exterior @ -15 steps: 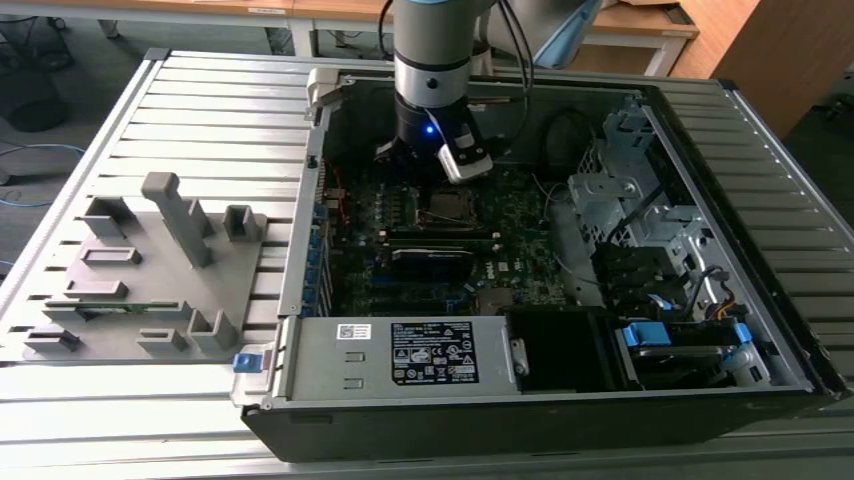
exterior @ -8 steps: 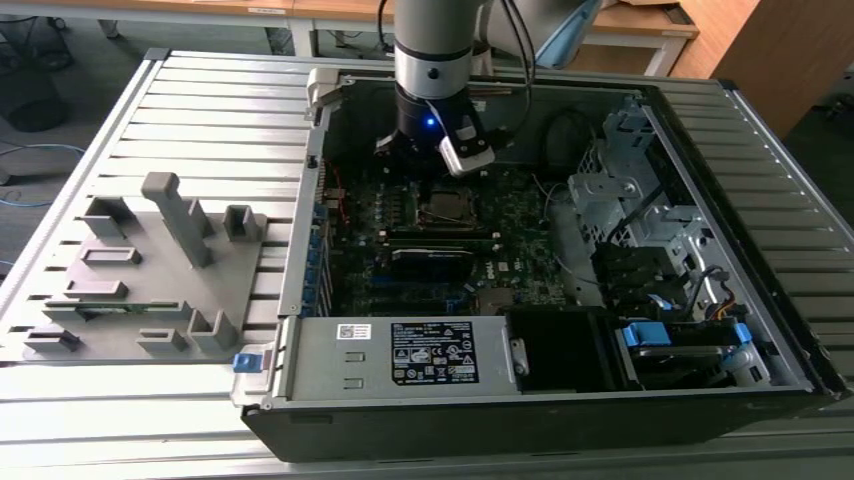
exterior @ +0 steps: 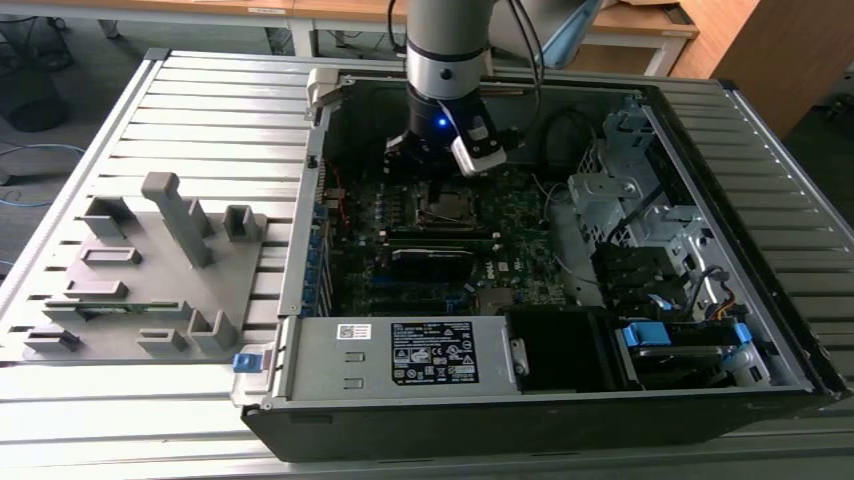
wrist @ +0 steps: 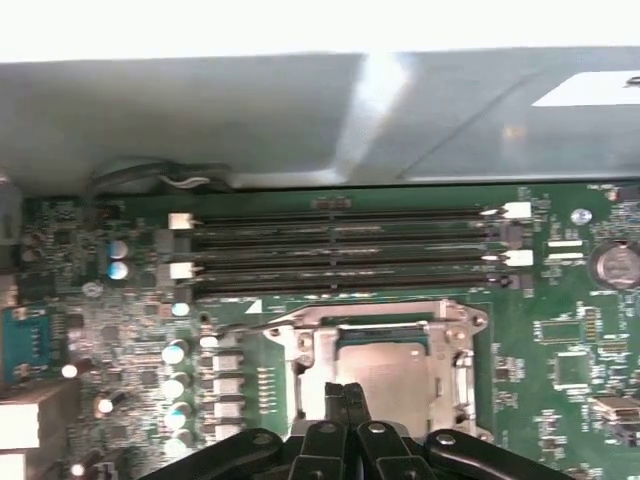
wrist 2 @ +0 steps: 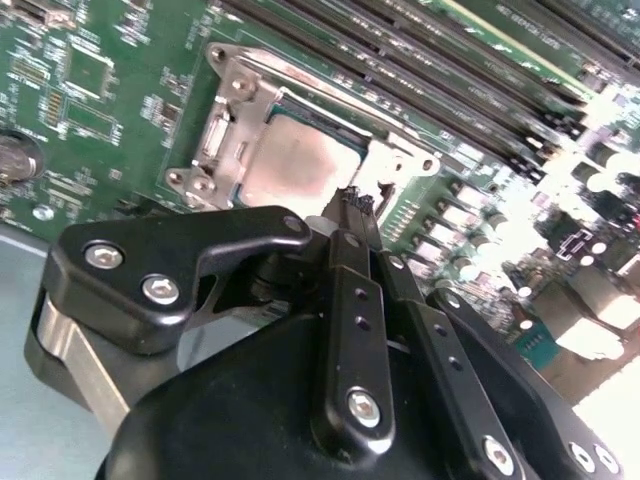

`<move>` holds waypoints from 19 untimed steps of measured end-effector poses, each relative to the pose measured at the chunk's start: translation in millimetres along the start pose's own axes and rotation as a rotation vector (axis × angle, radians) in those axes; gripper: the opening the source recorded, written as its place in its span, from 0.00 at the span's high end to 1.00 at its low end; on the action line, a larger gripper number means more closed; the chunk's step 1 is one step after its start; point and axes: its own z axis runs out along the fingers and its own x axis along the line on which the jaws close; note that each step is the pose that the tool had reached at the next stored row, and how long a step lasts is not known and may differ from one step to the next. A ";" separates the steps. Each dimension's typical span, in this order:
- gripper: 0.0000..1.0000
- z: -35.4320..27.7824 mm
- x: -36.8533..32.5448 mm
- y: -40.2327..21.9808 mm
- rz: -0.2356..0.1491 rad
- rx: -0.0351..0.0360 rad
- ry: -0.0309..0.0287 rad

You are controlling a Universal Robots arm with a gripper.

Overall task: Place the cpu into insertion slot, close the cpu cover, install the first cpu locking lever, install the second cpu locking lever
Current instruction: 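Close the cpu cover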

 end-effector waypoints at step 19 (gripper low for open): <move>0.89 -3.5 -12.5 -1.2 0.001 0.0000 0.0005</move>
